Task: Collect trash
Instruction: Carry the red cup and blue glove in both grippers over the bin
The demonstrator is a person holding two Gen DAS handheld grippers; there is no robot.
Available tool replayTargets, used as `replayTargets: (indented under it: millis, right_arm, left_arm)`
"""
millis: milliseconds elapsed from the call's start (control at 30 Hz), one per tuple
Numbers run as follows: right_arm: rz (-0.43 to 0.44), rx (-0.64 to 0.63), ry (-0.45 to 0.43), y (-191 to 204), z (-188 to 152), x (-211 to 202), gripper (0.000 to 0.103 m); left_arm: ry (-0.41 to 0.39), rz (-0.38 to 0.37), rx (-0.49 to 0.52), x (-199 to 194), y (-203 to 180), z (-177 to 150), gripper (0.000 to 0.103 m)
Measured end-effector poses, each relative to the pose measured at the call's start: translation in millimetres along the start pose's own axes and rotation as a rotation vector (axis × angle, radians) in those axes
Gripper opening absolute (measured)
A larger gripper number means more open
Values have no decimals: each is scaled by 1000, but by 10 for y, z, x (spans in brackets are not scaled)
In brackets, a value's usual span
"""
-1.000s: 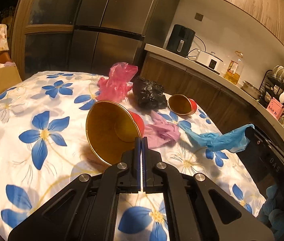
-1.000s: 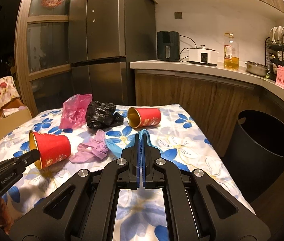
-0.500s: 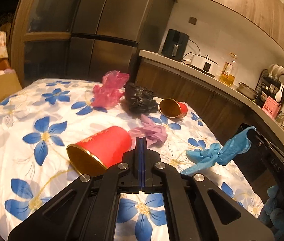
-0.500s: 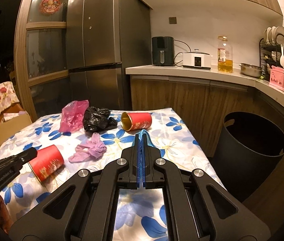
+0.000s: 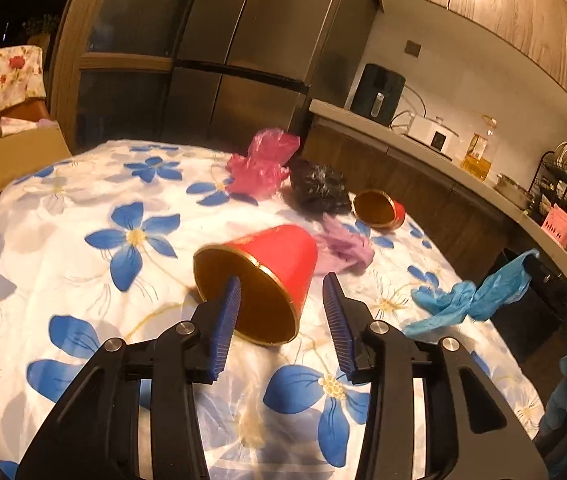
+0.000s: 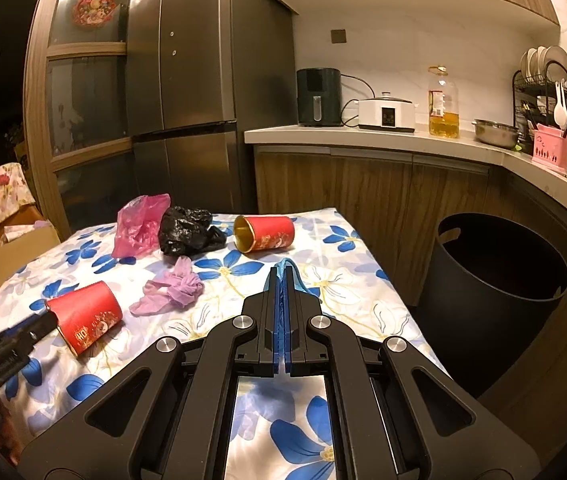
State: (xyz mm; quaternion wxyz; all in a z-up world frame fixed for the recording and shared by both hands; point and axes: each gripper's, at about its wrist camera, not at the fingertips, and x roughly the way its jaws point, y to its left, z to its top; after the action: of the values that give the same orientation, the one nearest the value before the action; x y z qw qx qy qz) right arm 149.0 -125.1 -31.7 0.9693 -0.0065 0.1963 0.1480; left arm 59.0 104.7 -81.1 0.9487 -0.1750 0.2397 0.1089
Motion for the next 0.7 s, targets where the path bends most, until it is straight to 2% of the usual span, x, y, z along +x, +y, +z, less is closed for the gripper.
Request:
replayTargets:
  millis: [67, 133, 200, 267, 467, 700]
  right_arm:
    - [-1, -2, -1, 6, 1, 7, 1]
    - [0, 0, 1, 1, -1, 0, 1]
    - [-2, -3, 0, 3, -1, -1, 1]
    - [-5, -3, -1, 4, 3, -3, 1]
    - [-9, 0, -3, -12, 11, -9, 1]
    - [-11, -4, -27, -106, 102, -58, 1]
  left_arm:
    - [19, -4, 3, 76, -3, -34, 41]
    - [37, -13, 3, 157, -10, -55, 32]
    - [53, -21, -13, 219, 2, -55, 11]
    - [60, -30, -8, 258, -12, -54, 4]
    - [26, -43, 34, 195, -137, -14, 2]
    - [-12, -81, 96, 57, -487, 154, 2]
